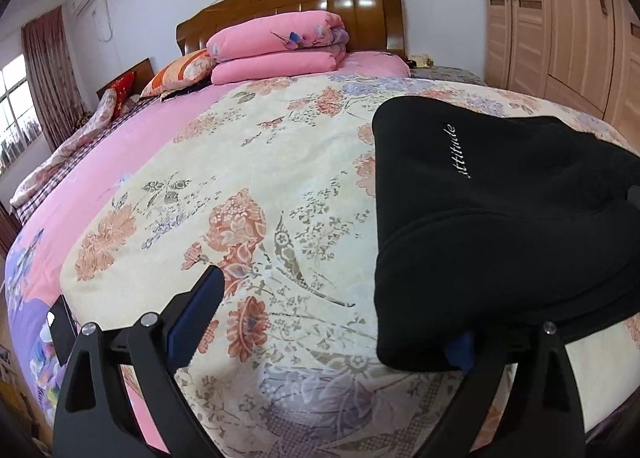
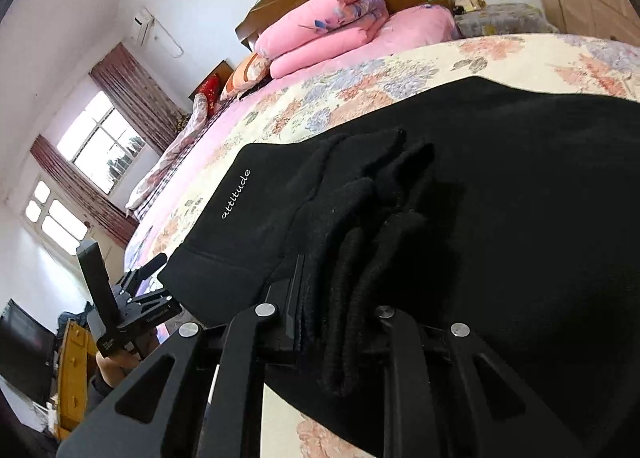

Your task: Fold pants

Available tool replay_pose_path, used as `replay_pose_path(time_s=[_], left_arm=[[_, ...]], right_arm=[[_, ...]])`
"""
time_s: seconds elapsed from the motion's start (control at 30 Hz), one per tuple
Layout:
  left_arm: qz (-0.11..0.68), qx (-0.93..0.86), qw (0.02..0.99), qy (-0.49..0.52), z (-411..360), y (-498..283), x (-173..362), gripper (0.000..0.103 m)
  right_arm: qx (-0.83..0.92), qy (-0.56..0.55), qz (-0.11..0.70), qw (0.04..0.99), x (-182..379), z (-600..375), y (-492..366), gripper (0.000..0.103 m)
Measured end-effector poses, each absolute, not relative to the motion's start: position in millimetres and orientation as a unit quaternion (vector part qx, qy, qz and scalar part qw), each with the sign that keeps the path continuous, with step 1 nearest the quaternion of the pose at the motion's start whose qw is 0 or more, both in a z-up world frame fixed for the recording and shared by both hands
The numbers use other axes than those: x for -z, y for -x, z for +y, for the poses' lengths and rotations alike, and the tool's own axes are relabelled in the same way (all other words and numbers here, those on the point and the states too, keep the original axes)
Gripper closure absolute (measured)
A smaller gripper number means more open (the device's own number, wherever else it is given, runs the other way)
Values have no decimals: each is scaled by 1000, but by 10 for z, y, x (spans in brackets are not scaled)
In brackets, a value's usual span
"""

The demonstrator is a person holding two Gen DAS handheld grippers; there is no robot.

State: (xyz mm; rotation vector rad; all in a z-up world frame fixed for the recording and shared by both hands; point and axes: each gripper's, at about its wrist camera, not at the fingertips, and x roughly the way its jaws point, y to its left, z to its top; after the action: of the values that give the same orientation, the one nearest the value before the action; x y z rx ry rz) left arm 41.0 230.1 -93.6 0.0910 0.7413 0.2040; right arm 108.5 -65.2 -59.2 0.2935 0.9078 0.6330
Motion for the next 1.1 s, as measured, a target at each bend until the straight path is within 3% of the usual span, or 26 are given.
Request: replay_pose_path(time_s=[0.17, 0.23, 0.3, 0.37, 0.47, 0.57, 0.8, 1.1], left_arm=[[372, -97, 922, -35, 2338, -431, 958, 3], [390, -97, 914, -63, 2282, -383, 895, 3], [402, -86, 906, -103, 2197, -208, 718, 3], [370, -59, 922, -99, 2190, 43, 403, 3], [305, -11, 952, -7, 2265, 149, -51, 3], [296, 53, 952, 47, 2120, -116, -140, 3], [399, 67, 914, -15, 1566, -796, 660, 12], [381, 45, 922, -47, 1538, -732, 910, 9]], right_arm=[[-300, -175, 460, 817, 808, -747, -1215, 85], [-290, -164, 473, 815, 746, -755, -1221, 75], [-275, -135, 482, 821, 612, -782, -1178, 56], [-250, -71, 440, 860, 357, -801, -1061, 48], [-249, -5, 386, 888, 140, -652, -995, 48], [-282, 36, 363, 887, 100, -310, -995, 48], [-290, 131, 386, 866, 522, 33, -989, 48], [-305, 96, 381, 868, 707, -95, -996, 42]])
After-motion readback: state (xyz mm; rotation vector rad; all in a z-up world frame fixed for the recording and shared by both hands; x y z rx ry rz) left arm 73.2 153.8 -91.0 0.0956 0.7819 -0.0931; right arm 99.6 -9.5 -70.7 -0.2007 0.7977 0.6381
